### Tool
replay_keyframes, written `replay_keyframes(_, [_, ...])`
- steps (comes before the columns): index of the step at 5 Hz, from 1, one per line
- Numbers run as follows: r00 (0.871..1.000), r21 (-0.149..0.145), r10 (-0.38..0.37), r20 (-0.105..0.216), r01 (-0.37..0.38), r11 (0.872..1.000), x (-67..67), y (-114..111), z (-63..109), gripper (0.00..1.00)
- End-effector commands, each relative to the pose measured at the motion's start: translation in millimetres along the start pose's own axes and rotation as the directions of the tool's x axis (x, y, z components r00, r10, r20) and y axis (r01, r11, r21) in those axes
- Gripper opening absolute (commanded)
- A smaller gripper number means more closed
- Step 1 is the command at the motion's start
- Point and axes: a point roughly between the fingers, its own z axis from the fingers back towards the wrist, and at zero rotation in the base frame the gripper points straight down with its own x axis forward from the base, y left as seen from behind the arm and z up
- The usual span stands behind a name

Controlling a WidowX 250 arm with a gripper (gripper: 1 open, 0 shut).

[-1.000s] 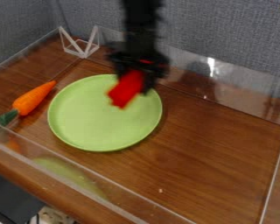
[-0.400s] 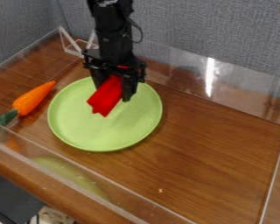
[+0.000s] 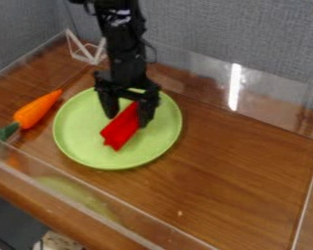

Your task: Put the red object on the green plate

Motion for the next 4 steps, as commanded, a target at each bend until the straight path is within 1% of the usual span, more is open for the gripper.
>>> replay_keyframes(1, [0.997, 0.015, 0.056, 0.057, -0.057, 0.998, 12.1, 0.4, 10.6, 0.00])
replay_keyframes(2, [0.993, 0.013, 0.100, 0.064, -0.101, 0.995, 22.1, -4.7, 8.1, 1.00])
replay_keyframes(3, [0.986, 0.013, 0.147, 0.078, -0.149, 0.989, 29.4, -9.4, 8.8, 1.00])
replay_keyframes(4, [0.981, 0.009, 0.169, 0.094, -0.170, 0.985, 33.9, -8.6, 28.0, 1.00])
